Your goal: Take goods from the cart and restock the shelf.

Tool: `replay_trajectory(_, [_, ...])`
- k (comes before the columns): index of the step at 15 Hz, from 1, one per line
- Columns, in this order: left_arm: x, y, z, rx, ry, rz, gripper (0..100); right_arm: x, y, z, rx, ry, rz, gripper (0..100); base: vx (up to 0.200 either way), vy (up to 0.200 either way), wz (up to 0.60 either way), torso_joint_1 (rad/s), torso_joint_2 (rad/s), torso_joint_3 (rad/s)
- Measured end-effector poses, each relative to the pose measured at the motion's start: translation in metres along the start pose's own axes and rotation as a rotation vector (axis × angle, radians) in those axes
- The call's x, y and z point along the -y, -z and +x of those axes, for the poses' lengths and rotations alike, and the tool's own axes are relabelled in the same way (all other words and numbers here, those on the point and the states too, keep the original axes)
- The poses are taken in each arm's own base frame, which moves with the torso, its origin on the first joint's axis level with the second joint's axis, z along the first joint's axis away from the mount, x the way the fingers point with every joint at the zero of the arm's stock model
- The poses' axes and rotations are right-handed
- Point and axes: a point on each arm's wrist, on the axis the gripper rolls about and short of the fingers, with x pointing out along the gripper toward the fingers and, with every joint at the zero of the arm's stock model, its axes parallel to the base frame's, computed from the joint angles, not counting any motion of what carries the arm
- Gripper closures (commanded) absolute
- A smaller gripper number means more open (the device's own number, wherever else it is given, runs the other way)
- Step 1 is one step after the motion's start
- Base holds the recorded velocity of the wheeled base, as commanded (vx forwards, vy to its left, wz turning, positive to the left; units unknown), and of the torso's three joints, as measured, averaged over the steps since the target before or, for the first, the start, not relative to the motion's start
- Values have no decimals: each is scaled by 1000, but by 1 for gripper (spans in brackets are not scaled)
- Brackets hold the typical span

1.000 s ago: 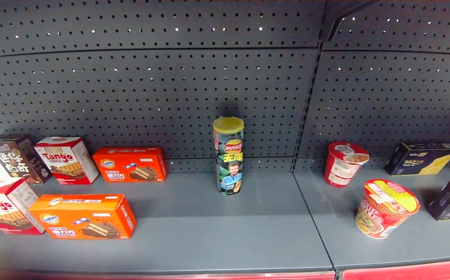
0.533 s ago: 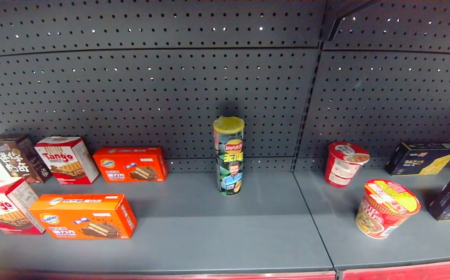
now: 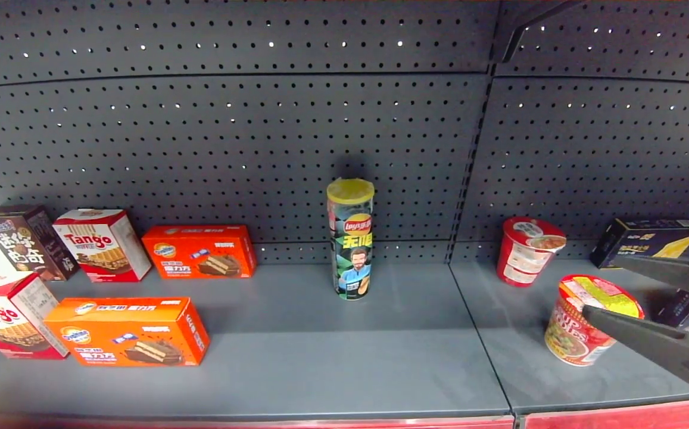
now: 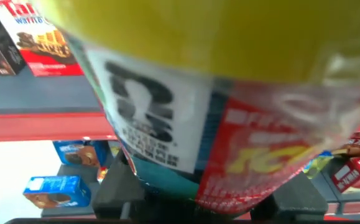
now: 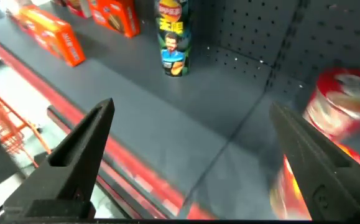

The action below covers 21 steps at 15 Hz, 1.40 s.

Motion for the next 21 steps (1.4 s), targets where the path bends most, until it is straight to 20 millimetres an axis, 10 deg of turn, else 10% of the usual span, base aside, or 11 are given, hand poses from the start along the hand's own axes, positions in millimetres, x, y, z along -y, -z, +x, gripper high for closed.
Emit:
replay_trajectory(11, [1, 5, 2, -18, 64, -6, 100, 26, -46, 144, 15, -335, -82, 0, 0, 0, 0, 0, 0, 0])
replay_trajectory(21, [3, 6, 2, -30, 134, -9, 100, 40, -20, 214, 44, -515, -169, 0, 0, 0, 0, 0, 0, 0])
